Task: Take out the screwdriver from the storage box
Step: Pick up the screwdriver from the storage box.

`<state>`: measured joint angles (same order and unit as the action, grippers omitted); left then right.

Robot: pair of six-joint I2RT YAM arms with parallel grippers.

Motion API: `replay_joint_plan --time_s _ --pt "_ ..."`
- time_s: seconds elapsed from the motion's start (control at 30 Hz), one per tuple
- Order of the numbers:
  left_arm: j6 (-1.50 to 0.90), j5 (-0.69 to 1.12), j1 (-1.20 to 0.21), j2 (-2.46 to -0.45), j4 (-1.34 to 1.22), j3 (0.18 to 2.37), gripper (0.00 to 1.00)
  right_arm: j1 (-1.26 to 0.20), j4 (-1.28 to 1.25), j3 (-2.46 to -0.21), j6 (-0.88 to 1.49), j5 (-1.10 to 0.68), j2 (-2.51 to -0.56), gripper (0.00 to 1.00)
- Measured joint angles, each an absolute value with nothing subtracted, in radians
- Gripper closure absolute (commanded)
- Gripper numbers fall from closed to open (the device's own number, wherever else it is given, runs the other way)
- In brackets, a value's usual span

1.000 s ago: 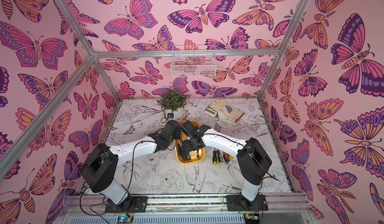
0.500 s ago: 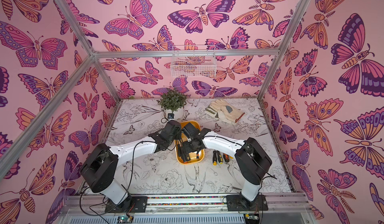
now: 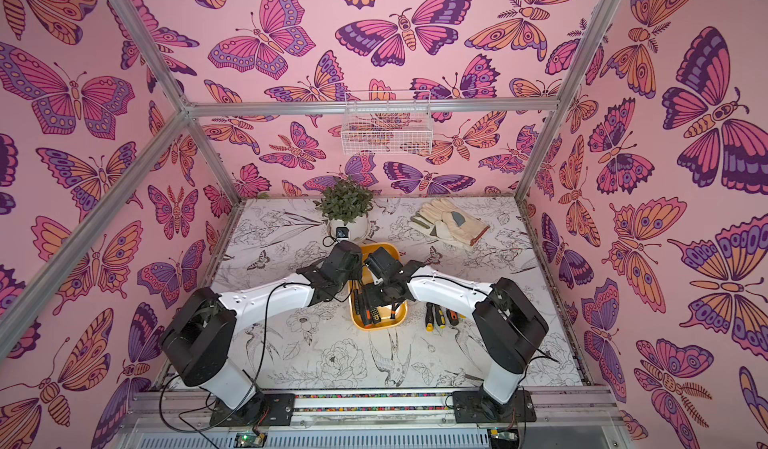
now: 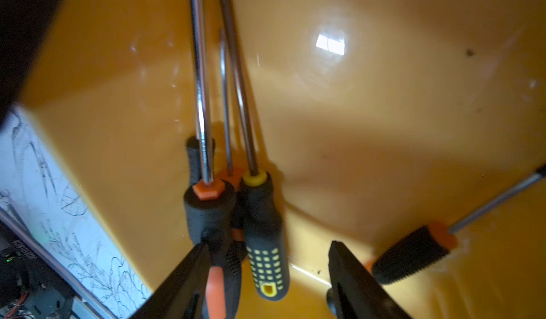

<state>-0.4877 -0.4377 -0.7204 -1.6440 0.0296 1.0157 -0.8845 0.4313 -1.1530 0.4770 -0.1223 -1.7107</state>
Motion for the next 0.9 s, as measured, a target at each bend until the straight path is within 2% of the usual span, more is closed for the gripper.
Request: replay_joint_plan --time_s 0.23,0.6,0.77,0.9 --pt "-0.49 -0.436 -0.721 -1.644 0.026 1.016 1.0 -0.884 0.396 -1.152 0.498 -0.153 -1.67 0.31" --pt "-0.49 -0.434 -0.722 -1.644 0.026 1.016 1.0 -0.884 0.375 -1.152 0.501 -0.181 -1.724 0.34" --pt "-0.49 -0.434 -0.722 -1.644 0.026 1.016 1.0 -0.884 0.365 -1.152 0.501 -0.188 -1.752 0.39" --pt "-0.49 -0.434 -0.722 -1.644 0.026 1.016 1.0 -0.884 0.363 -1.152 0.502 -0.19 -1.777 0.47"
